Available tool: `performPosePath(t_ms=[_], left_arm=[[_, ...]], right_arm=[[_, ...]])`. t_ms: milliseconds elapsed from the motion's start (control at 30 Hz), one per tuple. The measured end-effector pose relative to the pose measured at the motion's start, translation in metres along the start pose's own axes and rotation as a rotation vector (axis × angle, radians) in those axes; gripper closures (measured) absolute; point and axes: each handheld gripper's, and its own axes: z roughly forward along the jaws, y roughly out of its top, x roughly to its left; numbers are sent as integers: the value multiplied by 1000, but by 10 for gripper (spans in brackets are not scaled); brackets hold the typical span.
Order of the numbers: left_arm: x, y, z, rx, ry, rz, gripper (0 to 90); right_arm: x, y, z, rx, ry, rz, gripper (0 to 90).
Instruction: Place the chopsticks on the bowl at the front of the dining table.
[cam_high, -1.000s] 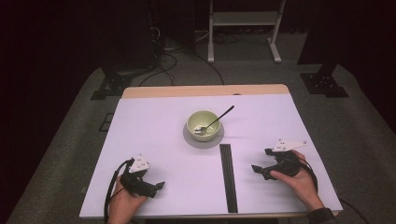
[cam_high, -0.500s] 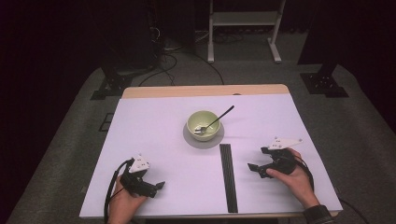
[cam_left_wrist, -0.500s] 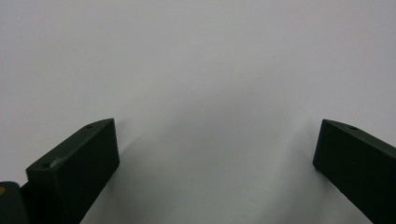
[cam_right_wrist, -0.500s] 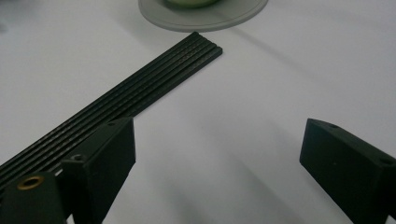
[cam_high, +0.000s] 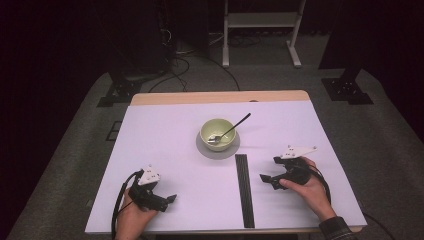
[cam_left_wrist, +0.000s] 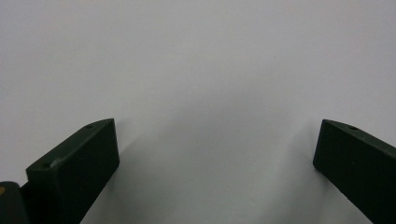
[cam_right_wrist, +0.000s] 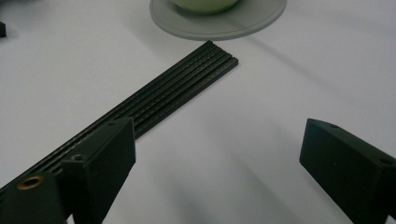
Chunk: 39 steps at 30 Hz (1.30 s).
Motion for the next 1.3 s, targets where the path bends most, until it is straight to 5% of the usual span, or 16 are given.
performPosePath(t_ms=[1300], left_arm=[[0, 0, 0, 0, 0, 0, 0]], right_arm=[[9, 14, 27, 23, 30, -25, 91]])
